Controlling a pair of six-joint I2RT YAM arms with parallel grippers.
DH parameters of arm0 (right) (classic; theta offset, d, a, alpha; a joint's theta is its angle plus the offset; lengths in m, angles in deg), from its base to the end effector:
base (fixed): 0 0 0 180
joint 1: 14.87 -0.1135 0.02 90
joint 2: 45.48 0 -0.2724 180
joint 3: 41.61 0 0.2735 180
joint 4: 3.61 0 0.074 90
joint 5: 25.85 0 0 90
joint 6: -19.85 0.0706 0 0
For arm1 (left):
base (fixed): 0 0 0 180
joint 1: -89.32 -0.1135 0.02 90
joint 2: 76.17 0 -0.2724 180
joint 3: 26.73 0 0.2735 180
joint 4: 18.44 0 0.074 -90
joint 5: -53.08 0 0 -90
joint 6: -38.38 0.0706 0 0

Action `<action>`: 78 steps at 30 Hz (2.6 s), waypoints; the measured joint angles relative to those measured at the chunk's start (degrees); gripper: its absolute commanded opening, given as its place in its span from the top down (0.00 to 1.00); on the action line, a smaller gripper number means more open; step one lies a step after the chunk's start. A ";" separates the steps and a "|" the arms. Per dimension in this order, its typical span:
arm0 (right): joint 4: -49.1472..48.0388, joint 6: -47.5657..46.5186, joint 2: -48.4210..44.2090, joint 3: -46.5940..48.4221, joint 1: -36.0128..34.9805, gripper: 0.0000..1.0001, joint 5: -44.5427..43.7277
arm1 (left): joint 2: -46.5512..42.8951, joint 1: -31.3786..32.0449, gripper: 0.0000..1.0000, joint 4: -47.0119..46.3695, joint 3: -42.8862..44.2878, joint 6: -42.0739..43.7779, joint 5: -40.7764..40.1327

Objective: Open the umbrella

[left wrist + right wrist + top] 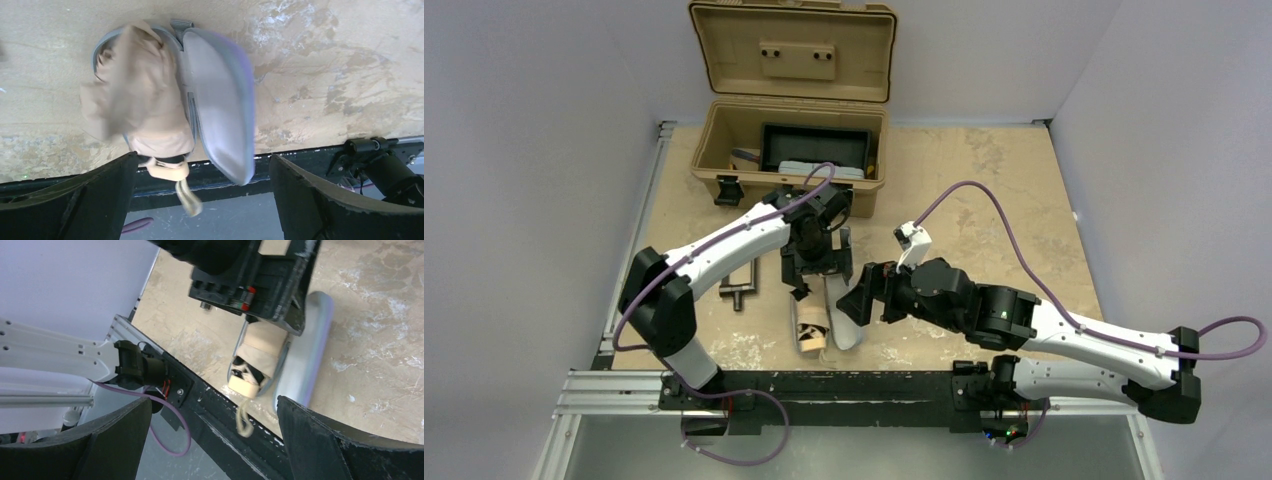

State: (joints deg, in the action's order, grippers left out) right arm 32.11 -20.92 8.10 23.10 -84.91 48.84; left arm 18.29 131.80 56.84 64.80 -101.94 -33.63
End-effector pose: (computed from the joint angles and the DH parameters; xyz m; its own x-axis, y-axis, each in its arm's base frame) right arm 0.1049 0.2341 0.3264 -0.7173 0.1648 -0.6770 -0.4309 0.6586 0.6169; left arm 0.2509 -0.2352 0.2297 -0.9865 -0.1385 -0.0872 -0.1196 0.9739 -0.1931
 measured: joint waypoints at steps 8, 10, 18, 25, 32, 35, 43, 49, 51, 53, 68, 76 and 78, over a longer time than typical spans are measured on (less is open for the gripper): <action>0.26 1.14 1.53 -0.07 0.04 0.07 -0.42 | -14.88 -0.22 0.02 0.68 -7.10 -0.07 -2.91; 0.26 1.33 2.03 -0.07 0.04 0.07 -0.63 | -18.03 -0.26 0.03 1.07 -9.55 -0.13 -3.56; -0.48 1.29 7.91 -0.76 0.37 0.07 -0.63 | -25.88 -0.44 0.05 0.87 -18.93 -1.70 -4.39; -2.84 0.37 15.98 -0.98 1.03 0.10 -0.57 | -27.65 -0.44 0.06 -0.22 -21.92 -3.19 -4.44; -6.54 -2.19 23.02 -2.73 2.32 0.14 -0.20 | -31.93 -0.44 0.07 -0.44 -24.00 -3.76 -4.66; -7.74 -3.06 25.66 -2.95 2.60 0.20 -0.20 | -33.07 -0.44 0.09 -0.48 -25.05 -4.15 -4.66; -11.17 -5.42 31.36 -3.54 2.99 0.51 -0.04 | -33.77 -0.44 0.10 -1.66 -26.91 -4.57 -4.57; -12.68 -7.06 32.68 -4.09 3.30 0.91 0.44 | -33.29 -0.42 0.12 -2.82 -27.02 -4.61 -4.13; -12.70 -7.43 32.65 -4.15 3.50 1.00 0.39 | -32.83 -0.42 0.14 -3.63 -27.12 -4.63 -3.98; -12.63 -7.69 32.65 -4.15 4.00 1.00 0.63 | -32.30 -0.42 0.14 -4.15 -27.23 -4.63 -3.93; -4.44 -7.65 21.99 0.52 4.09 1.00 1.38 | -26.86 -0.42 0.18 -6.64 -27.23 -4.61 -3.96; -2.86 -7.65 20.15 0.59 4.20 1.00 1.27 | -23.39 -0.44 0.19 -9.07 -27.23 -4.59 -3.93; -2.60 -7.65 19.76 0.59 4.22 1.00 1.22 | -22.75 -0.44 0.19 -9.31 -27.23 -4.59 -3.93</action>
State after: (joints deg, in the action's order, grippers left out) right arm 29.51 -28.57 27.86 23.69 -80.70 50.06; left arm -4.47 131.36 47.53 37.56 -106.53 -37.57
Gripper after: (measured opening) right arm 0.028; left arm 0.815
